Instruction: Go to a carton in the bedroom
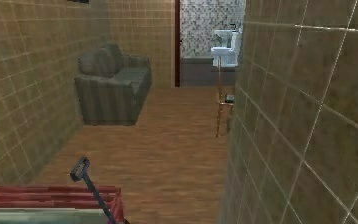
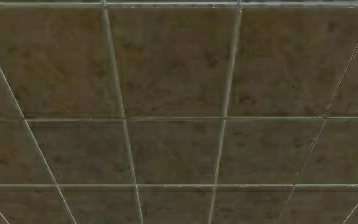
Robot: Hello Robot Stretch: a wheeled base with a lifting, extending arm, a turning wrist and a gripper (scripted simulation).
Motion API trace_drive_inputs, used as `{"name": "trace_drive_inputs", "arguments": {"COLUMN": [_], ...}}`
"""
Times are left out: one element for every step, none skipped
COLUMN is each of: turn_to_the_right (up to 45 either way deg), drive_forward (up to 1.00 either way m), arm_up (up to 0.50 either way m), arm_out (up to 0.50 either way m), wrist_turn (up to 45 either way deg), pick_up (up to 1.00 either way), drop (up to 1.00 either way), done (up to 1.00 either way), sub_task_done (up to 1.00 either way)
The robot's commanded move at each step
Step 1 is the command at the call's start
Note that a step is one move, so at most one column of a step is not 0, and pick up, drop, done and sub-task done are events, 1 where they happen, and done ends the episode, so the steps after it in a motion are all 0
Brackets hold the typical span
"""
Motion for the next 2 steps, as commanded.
{"name": "trace_drive_inputs", "arguments": {"turn_to_the_right": [0.0, 3.0], "drive_forward": [0.35, 0.00], "arm_up": [0.00, 0.00], "arm_out": [0.00, 0.00], "wrist_turn": [0.0, 0.0], "pick_up": [0.00, 0.00], "drop": [0.00, 0.00], "done": [0.00, 0.00], "sub_task_done": [0.00, 0.00]}}
